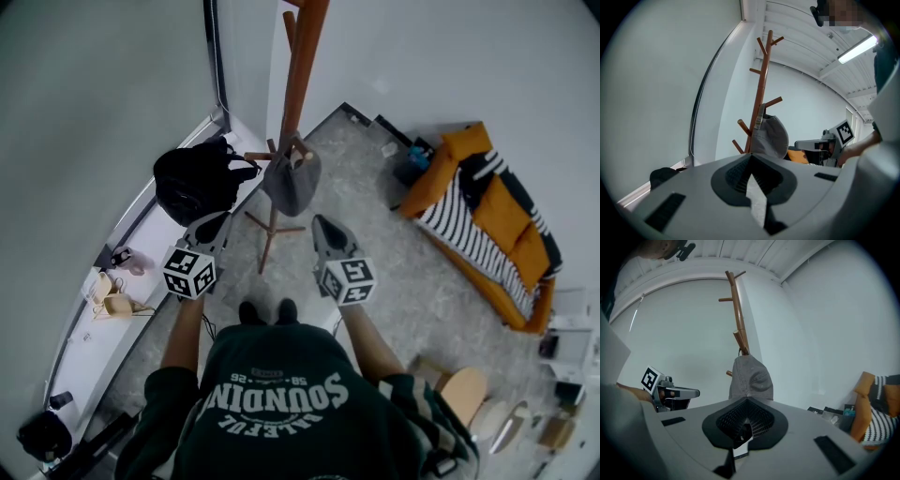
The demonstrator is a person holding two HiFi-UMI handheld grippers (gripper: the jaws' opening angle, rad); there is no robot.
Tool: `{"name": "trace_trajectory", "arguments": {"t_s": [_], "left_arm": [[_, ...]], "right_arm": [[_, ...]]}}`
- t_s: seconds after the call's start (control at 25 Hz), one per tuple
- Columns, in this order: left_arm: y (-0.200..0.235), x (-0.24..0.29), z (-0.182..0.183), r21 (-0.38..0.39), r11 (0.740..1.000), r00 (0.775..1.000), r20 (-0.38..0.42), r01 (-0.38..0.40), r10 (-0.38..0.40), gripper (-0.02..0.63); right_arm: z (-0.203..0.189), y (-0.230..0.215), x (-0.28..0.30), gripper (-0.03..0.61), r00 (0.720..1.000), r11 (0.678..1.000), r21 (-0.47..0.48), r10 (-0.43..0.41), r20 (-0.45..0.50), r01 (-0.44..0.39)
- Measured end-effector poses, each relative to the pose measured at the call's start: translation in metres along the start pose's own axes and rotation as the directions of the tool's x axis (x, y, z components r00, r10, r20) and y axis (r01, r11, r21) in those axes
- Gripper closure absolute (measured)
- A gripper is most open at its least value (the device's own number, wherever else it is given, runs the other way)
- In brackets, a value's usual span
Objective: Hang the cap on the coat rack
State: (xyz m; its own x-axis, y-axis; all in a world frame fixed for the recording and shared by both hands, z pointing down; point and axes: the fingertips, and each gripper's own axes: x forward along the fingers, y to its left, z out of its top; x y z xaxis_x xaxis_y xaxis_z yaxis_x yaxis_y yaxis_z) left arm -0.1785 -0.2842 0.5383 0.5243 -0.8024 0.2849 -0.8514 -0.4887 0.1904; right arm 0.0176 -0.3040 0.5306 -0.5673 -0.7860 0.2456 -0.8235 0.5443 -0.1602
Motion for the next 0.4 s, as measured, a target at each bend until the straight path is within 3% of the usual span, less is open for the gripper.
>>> {"name": "trace_trajectory", "arguments": {"t_s": [0.4], "left_arm": [[-0.0031, -0.0007, -0.0052, -0.003, 1.0, 1.0, -0.003, 0.001, -0.001, 0.614]], "right_arm": [[0.002, 0.0025, -0.0019, 0.58, 1.0, 1.0, 0.014, 0.001, 0.015, -0.001]]}}
